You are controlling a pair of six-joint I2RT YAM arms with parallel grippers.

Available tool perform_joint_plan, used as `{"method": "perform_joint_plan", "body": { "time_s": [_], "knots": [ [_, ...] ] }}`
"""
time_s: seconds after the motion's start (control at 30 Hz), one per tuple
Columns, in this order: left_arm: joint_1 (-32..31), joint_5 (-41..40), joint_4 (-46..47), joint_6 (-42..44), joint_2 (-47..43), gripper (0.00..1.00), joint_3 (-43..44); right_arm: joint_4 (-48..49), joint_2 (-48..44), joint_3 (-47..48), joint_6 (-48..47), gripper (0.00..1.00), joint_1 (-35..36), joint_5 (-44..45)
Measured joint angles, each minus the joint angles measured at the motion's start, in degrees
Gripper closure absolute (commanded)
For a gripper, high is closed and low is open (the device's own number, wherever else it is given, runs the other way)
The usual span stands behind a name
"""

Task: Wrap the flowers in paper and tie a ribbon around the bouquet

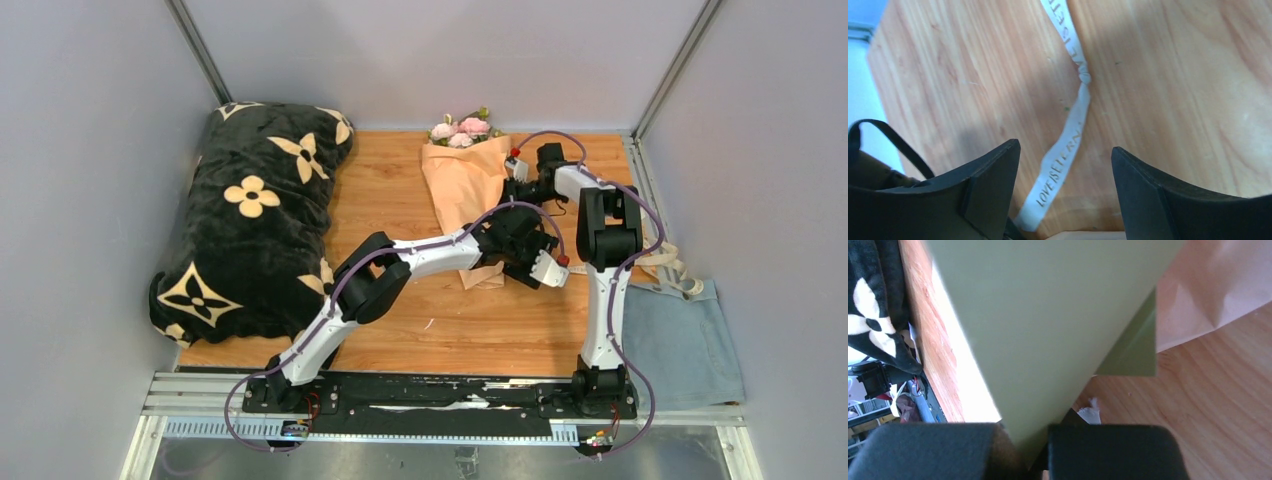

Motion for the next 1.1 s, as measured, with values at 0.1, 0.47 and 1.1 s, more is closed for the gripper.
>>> {"method": "perform_joint_plan", "body": {
  "time_s": [0.1, 0.47, 1.1],
  "knots": [
    [0.3, 0.3, 2.4, 3.0, 0.3, 0.27, 0.0, -2.7, 1.4, 2.4, -1.6, 1.00, -0.4, 0.7],
    [0.2, 0.1, 12.1, 12.2, 2.8, 0.73, -3.1, -9.2, 3.1, 7.5, -4.3, 1.00, -0.6, 4.4],
    [0.1, -2.9, 15.3, 0.4, 3.7, 1.00, -4.2, -8.1, 0.9, 4.2, -5.4, 1.00, -1.5, 4.4]
  ]
}}
